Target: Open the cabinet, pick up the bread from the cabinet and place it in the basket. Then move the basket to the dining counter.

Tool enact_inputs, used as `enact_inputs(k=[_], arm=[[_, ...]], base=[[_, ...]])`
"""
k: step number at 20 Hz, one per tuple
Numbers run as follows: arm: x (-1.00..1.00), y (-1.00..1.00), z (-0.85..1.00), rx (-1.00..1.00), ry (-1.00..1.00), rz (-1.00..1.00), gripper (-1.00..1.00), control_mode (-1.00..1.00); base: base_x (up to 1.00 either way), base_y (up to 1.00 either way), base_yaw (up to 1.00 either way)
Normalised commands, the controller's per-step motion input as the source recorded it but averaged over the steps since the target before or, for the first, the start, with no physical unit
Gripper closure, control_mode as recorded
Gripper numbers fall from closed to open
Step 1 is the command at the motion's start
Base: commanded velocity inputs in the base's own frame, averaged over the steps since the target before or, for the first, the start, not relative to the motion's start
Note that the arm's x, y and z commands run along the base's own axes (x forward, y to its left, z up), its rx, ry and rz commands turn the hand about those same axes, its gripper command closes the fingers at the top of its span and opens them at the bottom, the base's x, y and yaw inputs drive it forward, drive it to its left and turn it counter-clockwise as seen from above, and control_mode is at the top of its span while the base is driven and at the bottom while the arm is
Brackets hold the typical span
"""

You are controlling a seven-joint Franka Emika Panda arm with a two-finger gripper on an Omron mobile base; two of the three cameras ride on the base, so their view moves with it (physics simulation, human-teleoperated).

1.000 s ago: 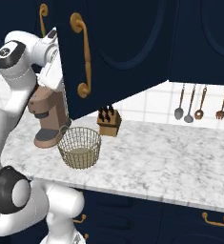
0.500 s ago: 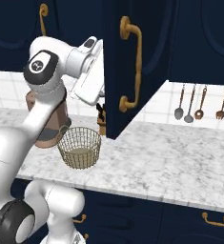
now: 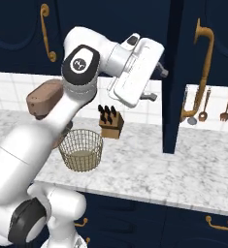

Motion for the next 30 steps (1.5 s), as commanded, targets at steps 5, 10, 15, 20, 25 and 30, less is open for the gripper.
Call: enact_inputs(k=[5,10,15,20,25,30], arm=[[0.07,-0.28,-0.08,0.03,0.01,0.00,-1.00,-1.00],[0.06,0.64,-0.24,0.05,0.01,-0.10,-1.00,-1.00],[0.23,0.65,-0.13,0.09,-0.12,-0.25,-1.00,-1.00],[0.32,0.57,-0.43,0.36,-0.30,-0.28,-1.00,-1.00],[0.09,0.49,-0.73,0.43,-0.33,-0.19,-1.00,-1.00],[0.39,0.67,-0.65,0.31,-0.62,-0.20,-1.00,-1.00]], base=[[0.00,0.00,0.00],[0.00,0.00,0.00],[0.00,0.00,0.00],[0.00,0.00,0.00],[0.00,0.00,0.00],[0.00,0.00,0.00]])
